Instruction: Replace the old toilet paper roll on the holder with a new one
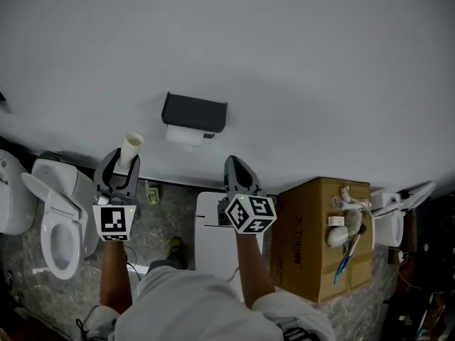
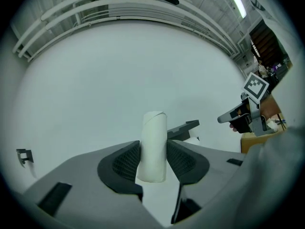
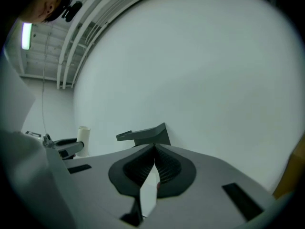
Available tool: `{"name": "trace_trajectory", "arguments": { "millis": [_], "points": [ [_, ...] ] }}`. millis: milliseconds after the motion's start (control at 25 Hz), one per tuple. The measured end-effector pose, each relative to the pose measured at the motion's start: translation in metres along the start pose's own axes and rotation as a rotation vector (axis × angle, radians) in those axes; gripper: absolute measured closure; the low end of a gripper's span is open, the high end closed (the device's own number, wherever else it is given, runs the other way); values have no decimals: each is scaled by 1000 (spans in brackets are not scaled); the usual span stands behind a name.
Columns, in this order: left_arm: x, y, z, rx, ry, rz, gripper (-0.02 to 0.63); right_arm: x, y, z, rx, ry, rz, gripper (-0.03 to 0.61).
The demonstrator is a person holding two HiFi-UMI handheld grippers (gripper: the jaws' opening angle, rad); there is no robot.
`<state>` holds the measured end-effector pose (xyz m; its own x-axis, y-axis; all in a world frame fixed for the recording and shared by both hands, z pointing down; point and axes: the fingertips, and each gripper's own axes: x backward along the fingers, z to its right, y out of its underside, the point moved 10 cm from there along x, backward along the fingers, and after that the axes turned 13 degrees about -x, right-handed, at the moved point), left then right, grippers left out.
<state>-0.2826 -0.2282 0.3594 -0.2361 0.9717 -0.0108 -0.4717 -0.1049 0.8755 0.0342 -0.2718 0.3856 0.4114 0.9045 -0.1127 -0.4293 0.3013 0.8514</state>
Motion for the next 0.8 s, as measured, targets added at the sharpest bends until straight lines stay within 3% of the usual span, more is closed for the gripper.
{"name": "trace_trajectory", "arguments": {
  "millis": [80,280,800],
  "points": [
    [5,-6,0,13,-5,10,417,9,-5,-2,17,-10,9,572],
    [19,-23,-1,34,-24,21,416,29,-15,1,-53,-32,34,572],
    [45,-32,-4,84,-56,44,416,53,-23,-7,-19,-19,36,572]
  ]
}}
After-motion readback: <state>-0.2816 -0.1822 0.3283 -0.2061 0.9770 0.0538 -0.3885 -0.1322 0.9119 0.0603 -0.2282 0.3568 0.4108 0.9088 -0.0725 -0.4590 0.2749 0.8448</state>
